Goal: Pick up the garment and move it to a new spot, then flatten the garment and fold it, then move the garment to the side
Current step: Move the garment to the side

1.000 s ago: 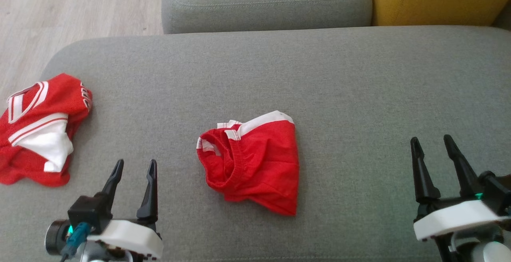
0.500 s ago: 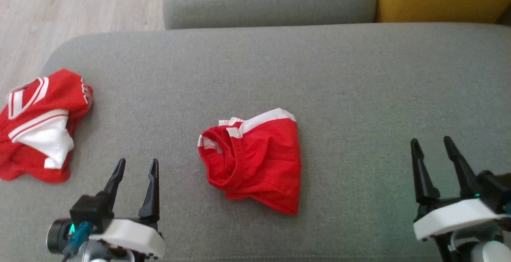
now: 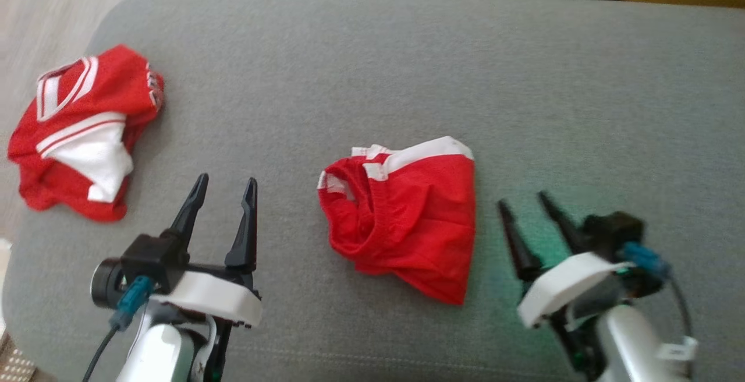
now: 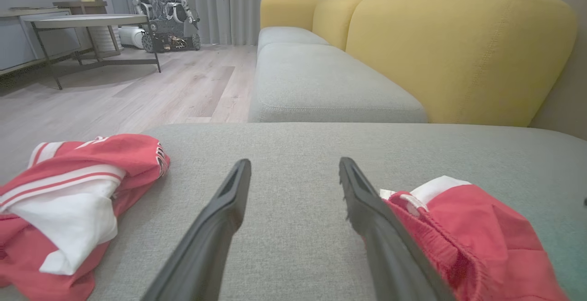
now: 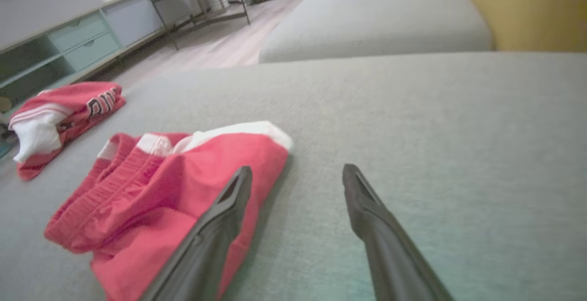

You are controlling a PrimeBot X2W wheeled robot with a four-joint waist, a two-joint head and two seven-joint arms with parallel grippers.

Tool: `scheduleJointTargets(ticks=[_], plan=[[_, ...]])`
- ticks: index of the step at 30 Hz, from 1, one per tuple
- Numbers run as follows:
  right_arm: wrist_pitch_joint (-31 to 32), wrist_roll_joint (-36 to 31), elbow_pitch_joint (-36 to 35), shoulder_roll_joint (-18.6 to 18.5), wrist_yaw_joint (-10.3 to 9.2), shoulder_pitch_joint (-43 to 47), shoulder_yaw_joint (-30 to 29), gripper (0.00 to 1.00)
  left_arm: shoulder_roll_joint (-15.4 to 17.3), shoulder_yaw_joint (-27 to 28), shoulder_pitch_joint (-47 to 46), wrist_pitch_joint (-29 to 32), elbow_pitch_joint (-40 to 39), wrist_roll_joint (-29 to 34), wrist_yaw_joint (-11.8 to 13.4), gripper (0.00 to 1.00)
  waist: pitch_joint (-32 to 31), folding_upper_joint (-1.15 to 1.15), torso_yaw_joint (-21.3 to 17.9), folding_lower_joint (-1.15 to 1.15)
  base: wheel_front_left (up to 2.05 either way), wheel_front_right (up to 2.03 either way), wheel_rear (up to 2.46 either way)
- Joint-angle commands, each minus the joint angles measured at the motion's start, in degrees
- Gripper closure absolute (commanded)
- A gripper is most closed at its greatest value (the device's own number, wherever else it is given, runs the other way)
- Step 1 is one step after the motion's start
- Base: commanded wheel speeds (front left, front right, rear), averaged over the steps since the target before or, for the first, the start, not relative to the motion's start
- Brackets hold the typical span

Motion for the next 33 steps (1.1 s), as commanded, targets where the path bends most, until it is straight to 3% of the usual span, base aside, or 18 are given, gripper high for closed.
scheduleJointTargets(ticks=[1, 11, 12, 14, 15, 22, 33], plan=[[-0.15, 1.02, 0.62, 0.58, -0.04, -2.66, 2.80, 0.00, 0.27, 1.62, -3.08, -0.91, -1.25, -0.02, -0.26, 0.00, 0.95, 0.00, 1.06, -0.01, 0.00, 0.00, 0.00], [0.89, 6.74, 15.58, 1.81, -0.04, -9.06, 10.61, 0.00, -0.60, 0.97, -5.30, -2.39, 1.07, -0.06, -0.75, 0.00, 2.24, 0.00, 2.21, -0.01, 0.00, 0.00, 0.00], [1.36, 7.29, 16.67, 1.86, -0.04, -9.54, 11.75, 0.21, -0.64, 0.95, -5.43, -2.48, 1.24, -0.07, -0.77, 0.00, 2.28, 0.00, 2.24, -0.01, 0.00, 0.00, 0.00], [1.81, 8.50, 18.18, 1.93, -0.04, -10.40, 13.94, 0.90, -0.74, 0.92, -5.60, -2.62, 1.50, -0.10, -0.77, 0.00, 2.33, 0.00, 2.26, -0.01, 0.00, 0.00, 0.00], [1.98, 9.27, 18.71, 1.95, -0.04, -10.75, 14.84, 1.00, -0.77, 0.93, -5.64, -2.69, 1.60, -0.12, -0.75, 0.00, 2.34, 0.00, 2.22, -0.01, 0.00, 0.00, 0.00], [0.73, 10.94, 18.37, 0.77, -0.04, -13.62, 17.29, 1.00, -0.76, 1.39, -5.53, -3.04, 1.73, -0.29, -0.42, 0.00, 2.46, 0.00, 0.80, -0.01, 0.00, 0.00, 0.00], [1.87, 8.32, 12.20, -8.47, -0.04, -16.25, 16.90, 1.00, -0.41, 1.56, -5.72, -3.27, 0.97, -0.14, -0.47, 0.00, 3.09, 0.00, -3.98, -0.01, 0.00, 0.00, 0.00]])
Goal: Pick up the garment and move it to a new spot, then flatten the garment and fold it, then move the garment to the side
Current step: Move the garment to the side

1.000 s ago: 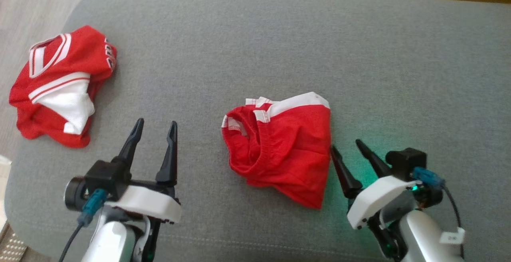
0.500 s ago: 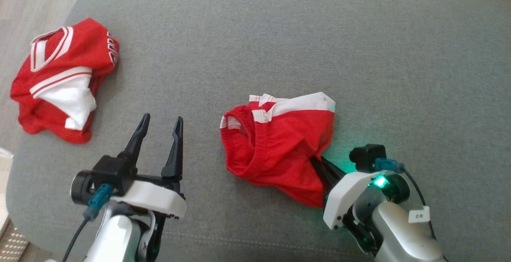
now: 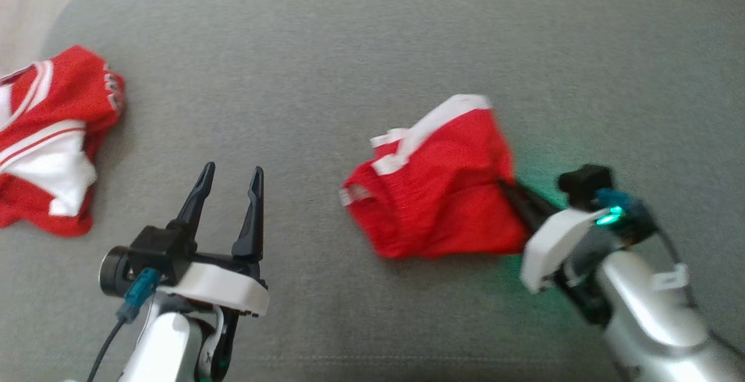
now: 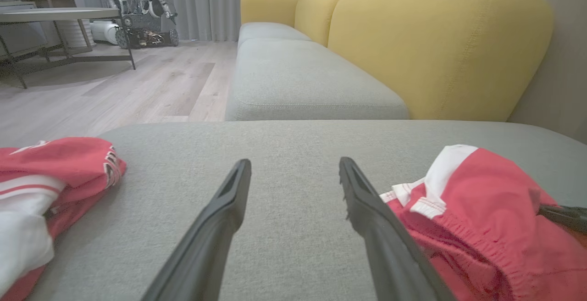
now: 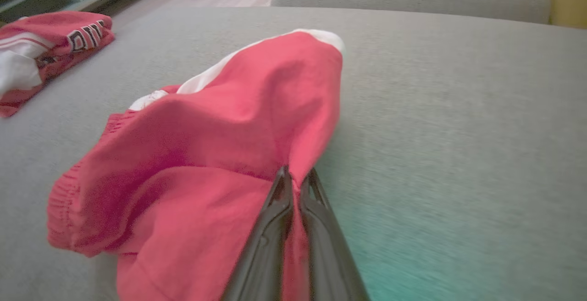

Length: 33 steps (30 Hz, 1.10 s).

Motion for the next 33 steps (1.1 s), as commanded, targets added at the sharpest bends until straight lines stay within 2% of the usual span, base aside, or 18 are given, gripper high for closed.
scheduleJointTargets(ticks=[1, 7, 15, 24, 33], plan=[[0.36, -0.36, -1.97, -1.34, -0.04, -1.75, -0.02, 1.00, 0.82, 2.34, -2.92, -0.64, -2.24, -0.11, 0.16, 0.00, 0.44, 0.00, -1.30, 0.00, 0.00, 0.00, 0.00], [2.00, -1.47, -3.56, -7.94, -0.04, -3.84, -5.51, 1.00, 1.27, 2.29, -3.78, -0.68, -3.21, 0.16, -0.03, 0.00, 2.19, 0.00, -5.64, 0.00, 0.00, 0.00, 0.00], [2.36, -1.45, -1.34, -13.35, -0.04, -8.93, -10.39, 1.00, 2.08, 1.46, -6.62, -0.49, -4.21, 0.92, -0.68, 0.00, 6.19, 0.00, -10.00, 0.00, 0.00, 0.00, 0.00], [2.35, 0.17, 1.91, -19.33, -0.04, -13.66, -11.39, 1.00, 3.28, 0.66, -10.28, 0.31, -5.73, 1.88, -1.33, 0.00, 11.50, 0.00, -12.34, 0.00, 0.00, 0.00, 0.00], [3.15, 1.96, 2.08, -25.23, -0.04, -17.32, -11.19, 1.00, 4.41, 0.42, -12.36, 0.84, -6.87, 2.34, -1.50, 0.00, 15.26, 0.00, -14.33, 0.00, 0.00, 0.00, 0.00]])
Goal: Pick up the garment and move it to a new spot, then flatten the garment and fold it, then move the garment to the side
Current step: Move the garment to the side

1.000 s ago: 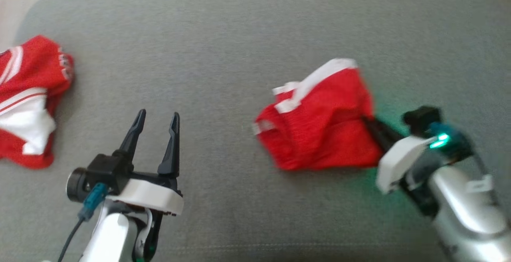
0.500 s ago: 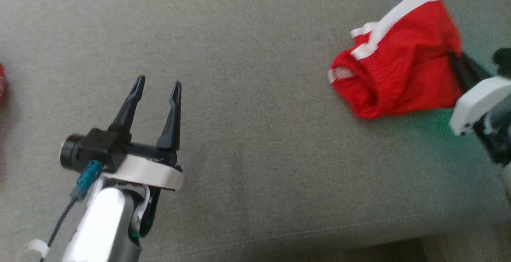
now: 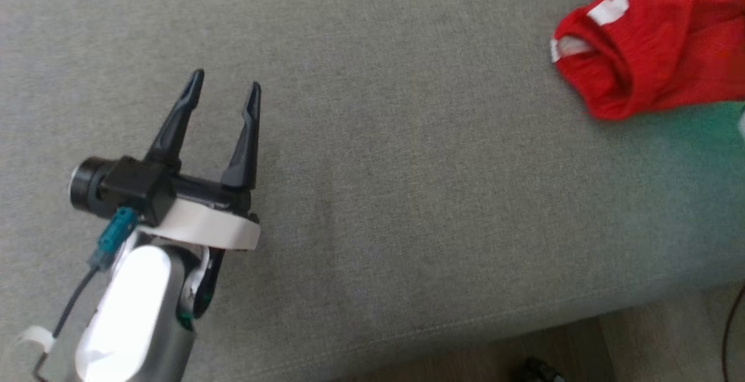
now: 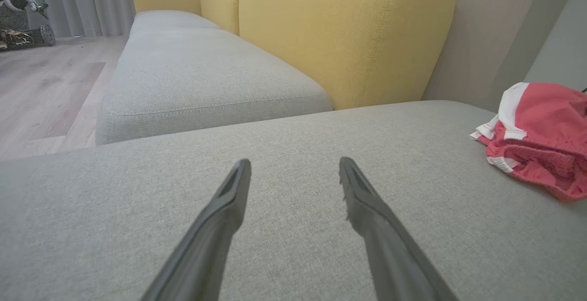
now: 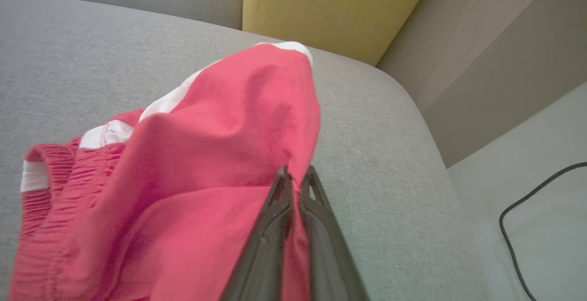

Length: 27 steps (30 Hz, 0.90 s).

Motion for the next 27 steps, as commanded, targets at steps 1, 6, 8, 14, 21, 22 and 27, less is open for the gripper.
scheduleJointTargets(ticks=[1, 6, 8, 14, 21, 22, 27], plan=[[0.02, 1.06, -1.34, -3.60, -0.05, -1.20, 0.19, 1.00, 1.60, 1.60, -2.70, 0.26, -2.28, 0.60, 0.00, 0.00, 1.36, 0.00, -0.83, -0.01, 0.00, 0.00, 0.00], [0.05, 2.54, -2.88, -4.32, -0.05, -2.76, 0.00, 1.00, 2.38, 1.67, -3.57, 0.48, -2.80, 0.76, -0.06, 0.00, 2.85, 0.00, -1.76, -0.01, 0.00, 0.00, 0.00], [0.12, 3.28, -3.10, -4.56, -0.05, -3.65, 0.32, 1.00, 2.57, 1.40, -4.05, 0.71, -2.98, 0.89, -0.10, 0.00, 3.46, 0.00, -1.97, -0.01, 0.00, 0.00, 0.00], [0.26, 2.61, -3.18, -3.93, -0.05, -3.86, -0.26, 1.00, 2.68, 1.01, -4.78, 0.91, -3.14, 0.92, -0.13, 0.00, 4.09, 0.00, -1.94, -0.01, 0.00, 0.00, 0.00], [1.11, 0.69, -3.91, -2.28, -0.05, -2.81, -3.27, 0.00, 3.29, 1.23, -4.65, 0.86, -3.06, 0.57, 0.11, 0.00, 4.11, 0.00, -2.18, -0.01, 0.00, 0.00, 0.00], [1.12, 0.20, -4.04, -1.73, -0.05, -2.53, -4.51, 0.00, 3.37, 1.27, -4.57, 0.85, -3.04, 0.52, 0.17, 0.00, 4.02, 0.00, -2.28, -0.01, 0.00, 0.00, 0.00], [1.13, -2.72, -5.94, 1.65, -0.05, 0.87, -11.10, 0.00, 3.59, 1.31, -4.08, 0.83, -2.94, 0.27, 0.52, 0.00, 2.94, 0.00, -2.65, -0.01, 0.00, 0.00, 0.00]])
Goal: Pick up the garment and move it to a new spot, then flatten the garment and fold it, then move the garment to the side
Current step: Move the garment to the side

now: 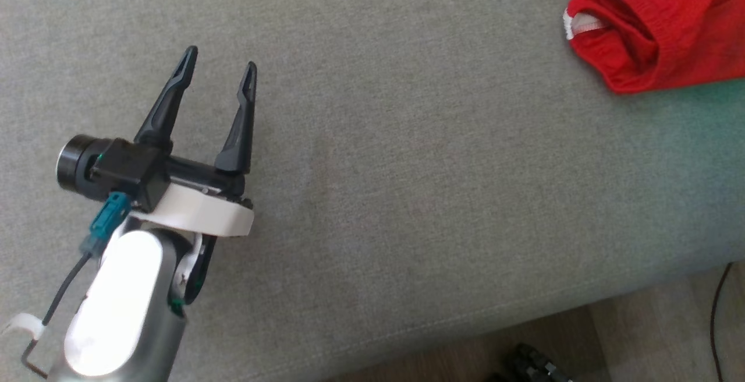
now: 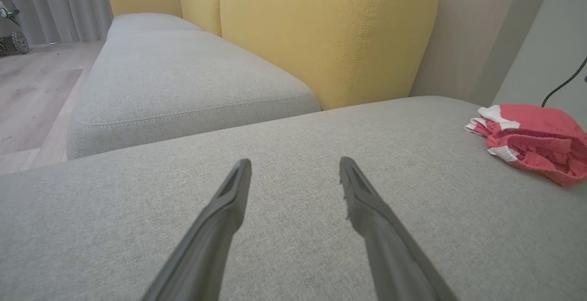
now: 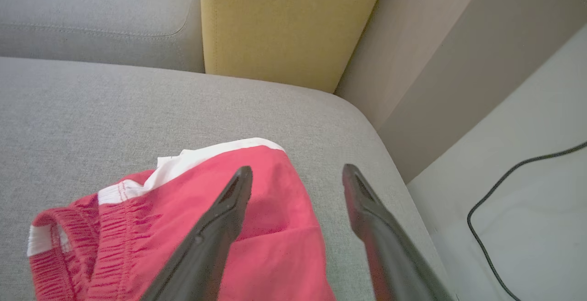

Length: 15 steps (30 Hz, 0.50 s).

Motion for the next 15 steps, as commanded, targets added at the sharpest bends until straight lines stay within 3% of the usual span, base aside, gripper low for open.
scheduleJointTargets(ticks=[1, 8, 15], plan=[[0.02, -1.07, -2.52, -0.11, -0.05, 2.89, -1.73, 0.00, 1.40, 2.18, -0.58, -0.07, -2.04, -0.12, 0.50, 0.00, -0.57, 0.00, -0.16, 0.00, 0.00, 0.00, 0.00], [-2.01, -5.27, -13.75, 9.96, -0.05, 12.23, -12.04, 0.00, 1.48, 2.83, 1.65, -0.26, -1.30, -1.17, 1.45, 0.00, -4.29, 0.00, 0.04, 0.00, 0.00, 0.00, 0.00], [-3.33, -7.95, -25.78, 21.07, -0.05, 21.36, -13.23, 0.00, 0.46, 3.91, 5.16, -0.73, -0.52, -2.91, 3.23, 0.00, -8.82, 0.00, 2.29, 0.00, 0.00, 0.00, 0.00]])
